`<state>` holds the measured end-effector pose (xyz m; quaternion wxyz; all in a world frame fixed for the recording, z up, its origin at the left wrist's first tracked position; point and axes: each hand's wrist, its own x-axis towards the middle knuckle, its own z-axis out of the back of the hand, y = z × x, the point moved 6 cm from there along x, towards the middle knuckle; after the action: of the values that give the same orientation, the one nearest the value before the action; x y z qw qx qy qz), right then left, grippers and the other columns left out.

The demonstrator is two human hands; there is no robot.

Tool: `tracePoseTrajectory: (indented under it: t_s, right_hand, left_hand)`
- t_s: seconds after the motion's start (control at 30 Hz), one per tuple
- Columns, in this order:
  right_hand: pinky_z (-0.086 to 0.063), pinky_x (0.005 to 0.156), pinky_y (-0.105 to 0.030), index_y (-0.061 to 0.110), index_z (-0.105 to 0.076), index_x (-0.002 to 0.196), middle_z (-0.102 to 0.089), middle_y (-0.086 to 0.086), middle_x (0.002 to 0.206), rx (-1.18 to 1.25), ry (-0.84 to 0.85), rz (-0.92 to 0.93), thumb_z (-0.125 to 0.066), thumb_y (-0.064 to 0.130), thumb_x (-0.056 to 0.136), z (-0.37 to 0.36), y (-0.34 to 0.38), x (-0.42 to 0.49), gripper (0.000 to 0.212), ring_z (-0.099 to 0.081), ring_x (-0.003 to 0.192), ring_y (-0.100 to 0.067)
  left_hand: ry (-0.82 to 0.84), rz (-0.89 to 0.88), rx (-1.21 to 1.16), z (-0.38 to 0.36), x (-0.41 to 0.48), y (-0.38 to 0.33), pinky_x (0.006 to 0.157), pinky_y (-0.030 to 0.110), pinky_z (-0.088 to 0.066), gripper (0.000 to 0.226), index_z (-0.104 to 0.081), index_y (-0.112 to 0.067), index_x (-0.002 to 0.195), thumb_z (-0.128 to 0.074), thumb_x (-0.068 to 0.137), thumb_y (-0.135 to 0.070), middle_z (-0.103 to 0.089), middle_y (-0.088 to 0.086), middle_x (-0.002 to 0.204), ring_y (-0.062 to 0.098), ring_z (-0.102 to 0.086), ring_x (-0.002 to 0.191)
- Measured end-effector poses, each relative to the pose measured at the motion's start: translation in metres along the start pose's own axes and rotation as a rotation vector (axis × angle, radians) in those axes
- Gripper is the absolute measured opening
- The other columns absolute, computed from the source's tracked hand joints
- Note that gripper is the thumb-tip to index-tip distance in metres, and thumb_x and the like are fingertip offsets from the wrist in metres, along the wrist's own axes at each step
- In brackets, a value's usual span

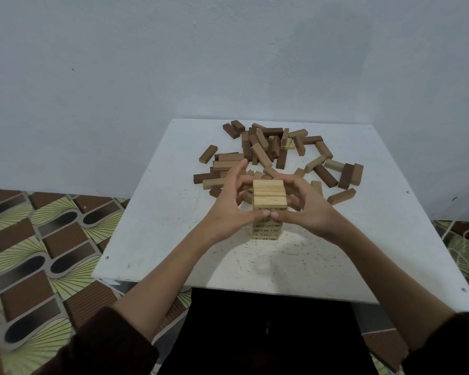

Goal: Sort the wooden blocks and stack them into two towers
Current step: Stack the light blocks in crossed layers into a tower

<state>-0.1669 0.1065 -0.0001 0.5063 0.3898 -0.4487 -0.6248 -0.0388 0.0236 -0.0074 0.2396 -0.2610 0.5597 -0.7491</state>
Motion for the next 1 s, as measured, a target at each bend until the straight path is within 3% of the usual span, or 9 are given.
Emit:
tracePoseTrajectory:
  t_s: [0.27, 0.53, 0.8, 1.0]
  right_hand:
    - [-0.043, 0.085, -0.005, 0.02, -0.043, 0.122, -0.053, 0.012, 0.119, -0.012, -0.019, 0.023, -0.073, 0.004, 0.076, 0.001, 0.0, 0.002, 0.057, -0.052, 0.106, 0.014]
    - [-0.043, 0.096, -0.013, 0.019, -0.042, 0.13, -0.053, 0.008, 0.125, -0.006, -0.006, 0.018, -0.077, 0.011, 0.072, 0.003, 0.001, 0.001, 0.068, -0.051, 0.117, 0.001]
    - [-0.043, 0.085, -0.005, 0.015, -0.047, 0.125, -0.054, 0.006, 0.122, -0.005, 0.002, 0.051, -0.072, 0.005, 0.077, 0.004, 0.007, 0.001, 0.054, -0.054, 0.106, 0.011]
    - [-0.046, 0.087, -0.011, 0.017, -0.046, 0.126, -0.056, 0.008, 0.12, 0.026, 0.02, 0.036, -0.073, 0.007, 0.077, 0.003, 0.005, 0.0, 0.057, -0.055, 0.109, 0.007]
  left_hand:
    - [0.004, 0.01, -0.001, 0.001, 0.001, 0.003, 0.112, 0.035, -0.033, 0.101, -0.01, -0.021, 0.149, -0.076, 0.072, -0.018, -0.056, -0.005, 0.117, 0.007, -0.051, 0.119]
    - [-0.005, 0.036, -0.018, 0.003, -0.002, 0.0, 0.113, 0.041, -0.032, 0.109, -0.007, -0.02, 0.15, -0.079, 0.069, -0.023, -0.055, -0.002, 0.126, 0.01, -0.05, 0.124]
    - [-0.007, 0.043, -0.02, 0.004, -0.003, -0.005, 0.112, 0.049, -0.032, 0.111, -0.008, -0.02, 0.15, -0.078, 0.064, -0.033, -0.057, -0.001, 0.125, 0.017, -0.052, 0.122]
    - [0.003, 0.046, -0.018, 0.002, -0.005, -0.008, 0.113, 0.046, -0.031, 0.109, -0.009, -0.02, 0.15, -0.077, 0.066, -0.033, -0.054, -0.003, 0.13, 0.014, -0.048, 0.126]
